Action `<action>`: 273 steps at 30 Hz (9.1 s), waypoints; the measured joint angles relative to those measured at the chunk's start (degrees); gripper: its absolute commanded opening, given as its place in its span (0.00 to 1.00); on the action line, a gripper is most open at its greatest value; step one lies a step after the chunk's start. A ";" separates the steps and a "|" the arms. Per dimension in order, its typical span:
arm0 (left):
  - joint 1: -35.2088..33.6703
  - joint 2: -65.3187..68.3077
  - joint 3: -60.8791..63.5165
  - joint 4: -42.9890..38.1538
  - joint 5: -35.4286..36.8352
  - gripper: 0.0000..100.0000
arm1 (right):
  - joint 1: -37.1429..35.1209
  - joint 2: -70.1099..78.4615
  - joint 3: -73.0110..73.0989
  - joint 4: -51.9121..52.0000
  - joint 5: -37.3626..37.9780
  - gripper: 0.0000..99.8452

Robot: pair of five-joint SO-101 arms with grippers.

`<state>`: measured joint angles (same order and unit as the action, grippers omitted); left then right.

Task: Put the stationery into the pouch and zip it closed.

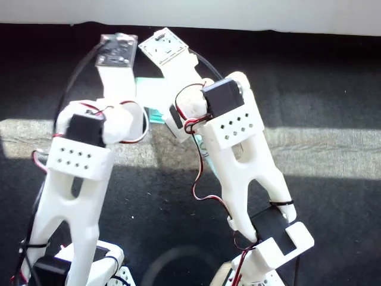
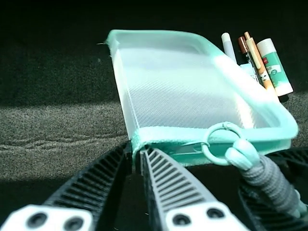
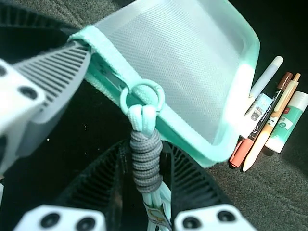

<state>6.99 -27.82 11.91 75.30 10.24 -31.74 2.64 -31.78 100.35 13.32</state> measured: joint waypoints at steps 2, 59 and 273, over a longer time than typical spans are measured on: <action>0.09 -1.67 -1.32 0.44 -0.09 0.01 | 0.00 -0.97 -0.09 0.00 0.00 0.01; -11.34 -9.32 -5.27 13.36 3.52 0.01 | 20.48 -20.84 0.18 0.09 -9.76 0.26; -2.64 -6.24 -16.26 22.68 7.03 0.01 | 16.62 -53.89 21.63 -29.01 -8.18 0.01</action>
<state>4.35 -34.07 -4.35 97.98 17.27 -15.12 -51.25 -10.15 71.34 5.14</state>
